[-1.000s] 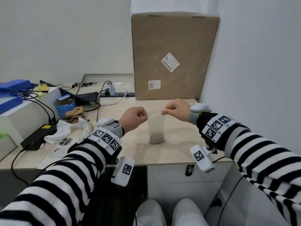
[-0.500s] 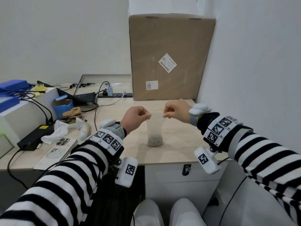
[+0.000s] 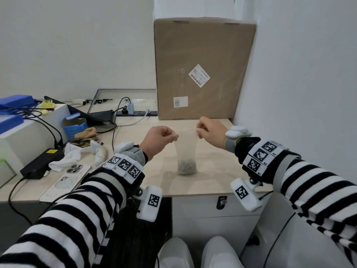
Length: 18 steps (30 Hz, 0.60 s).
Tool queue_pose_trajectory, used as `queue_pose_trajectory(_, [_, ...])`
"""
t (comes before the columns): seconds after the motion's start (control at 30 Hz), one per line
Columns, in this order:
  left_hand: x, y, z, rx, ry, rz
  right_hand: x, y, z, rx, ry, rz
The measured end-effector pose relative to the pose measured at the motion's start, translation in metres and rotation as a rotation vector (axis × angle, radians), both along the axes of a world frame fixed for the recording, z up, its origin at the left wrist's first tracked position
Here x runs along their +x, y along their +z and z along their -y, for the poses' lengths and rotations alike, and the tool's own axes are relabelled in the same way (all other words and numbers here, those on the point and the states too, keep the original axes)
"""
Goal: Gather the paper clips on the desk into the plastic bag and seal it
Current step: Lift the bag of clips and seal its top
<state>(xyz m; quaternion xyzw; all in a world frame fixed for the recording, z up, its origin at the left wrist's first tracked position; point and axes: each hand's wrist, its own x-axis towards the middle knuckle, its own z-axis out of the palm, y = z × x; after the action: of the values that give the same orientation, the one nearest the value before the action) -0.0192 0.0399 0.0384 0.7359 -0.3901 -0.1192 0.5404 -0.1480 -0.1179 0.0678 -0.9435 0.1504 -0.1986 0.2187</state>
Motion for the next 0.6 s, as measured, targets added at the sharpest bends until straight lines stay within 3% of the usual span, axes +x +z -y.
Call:
queue_pose_trajectory(0.23, [-0.003, -0.007, 0.001, -0.087, 0.013, -0.143, 0.002, -0.028, -0.007, 0.55, -0.107, 0.322])
queue_pose_trajectory(0.6, [-0.001, -0.008, 0.001, -0.173, 0.032, -0.27, -0.001, -0.033, -0.01, 0.705, -0.09, 0.303])
